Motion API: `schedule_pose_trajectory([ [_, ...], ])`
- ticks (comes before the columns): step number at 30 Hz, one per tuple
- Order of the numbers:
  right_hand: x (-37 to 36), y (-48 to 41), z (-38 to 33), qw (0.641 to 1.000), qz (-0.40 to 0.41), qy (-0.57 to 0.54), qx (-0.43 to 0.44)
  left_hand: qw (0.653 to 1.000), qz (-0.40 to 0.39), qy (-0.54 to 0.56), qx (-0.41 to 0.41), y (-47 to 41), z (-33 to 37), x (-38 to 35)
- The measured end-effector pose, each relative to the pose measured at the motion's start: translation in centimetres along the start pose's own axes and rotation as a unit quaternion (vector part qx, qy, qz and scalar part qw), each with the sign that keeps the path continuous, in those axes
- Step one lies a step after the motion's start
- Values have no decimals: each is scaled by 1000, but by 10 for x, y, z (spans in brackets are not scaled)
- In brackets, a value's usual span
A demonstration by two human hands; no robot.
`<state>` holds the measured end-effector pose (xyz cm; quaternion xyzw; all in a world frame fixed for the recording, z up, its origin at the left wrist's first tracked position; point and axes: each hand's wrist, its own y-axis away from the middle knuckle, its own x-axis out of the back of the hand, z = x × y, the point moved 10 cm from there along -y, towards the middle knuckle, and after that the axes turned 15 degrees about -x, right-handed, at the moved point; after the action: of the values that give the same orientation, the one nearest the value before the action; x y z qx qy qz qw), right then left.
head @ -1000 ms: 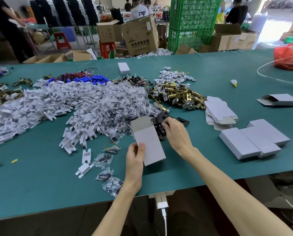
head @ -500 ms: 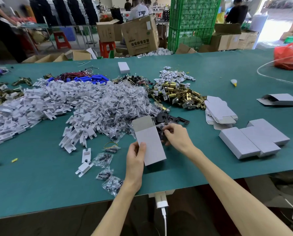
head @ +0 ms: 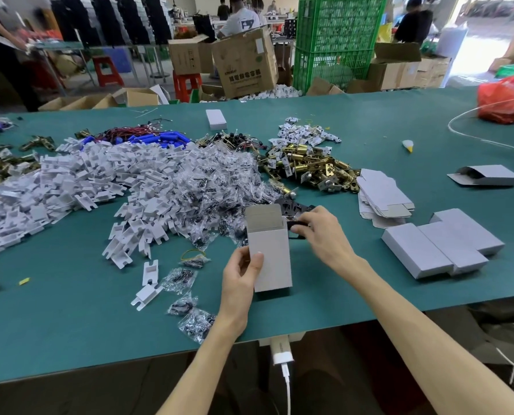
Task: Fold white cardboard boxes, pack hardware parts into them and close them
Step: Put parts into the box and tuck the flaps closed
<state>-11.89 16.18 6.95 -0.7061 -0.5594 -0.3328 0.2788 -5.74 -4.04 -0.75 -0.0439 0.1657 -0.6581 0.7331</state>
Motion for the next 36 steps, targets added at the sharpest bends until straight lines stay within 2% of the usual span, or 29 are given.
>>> schedule_pose_trajectory([
  [4, 53, 10, -30, 985, 83, -146, 33, 1000, -4, 5, -3, 1, 0, 0],
  [6, 73, 17, -49, 973, 86, -208, 57, 1000, -6, 6, -4, 1, 1, -1],
  [8, 83, 23, -70, 969, 74, -217, 95, 1000, -8, 9, -2, 0, 2, -2],
  [10, 79, 31, -94, 975, 47, -163, 142, 1000, -16, 11, -2, 0, 2, -4],
  [12, 59, 38, -111, 982, 11, -60, 180, 1000, -23, 10, -4, 1, 4, -4],
  [15, 30, 43, -116, 978, -24, 75, 194, 1000, -26, 14, -5, 2, 6, -6],
  [19, 15, 47, -114, 974, -50, 96, 198, 1000, -25, 16, -1, 2, 6, -5],
  [27, -12, 46, -97, 952, -118, 211, 190, 999, -31, 10, 5, 3, 4, -6],
  [36, -23, 47, -90, 941, -144, 255, 169, 999, -32, -3, -2, 2, 9, -8],
])
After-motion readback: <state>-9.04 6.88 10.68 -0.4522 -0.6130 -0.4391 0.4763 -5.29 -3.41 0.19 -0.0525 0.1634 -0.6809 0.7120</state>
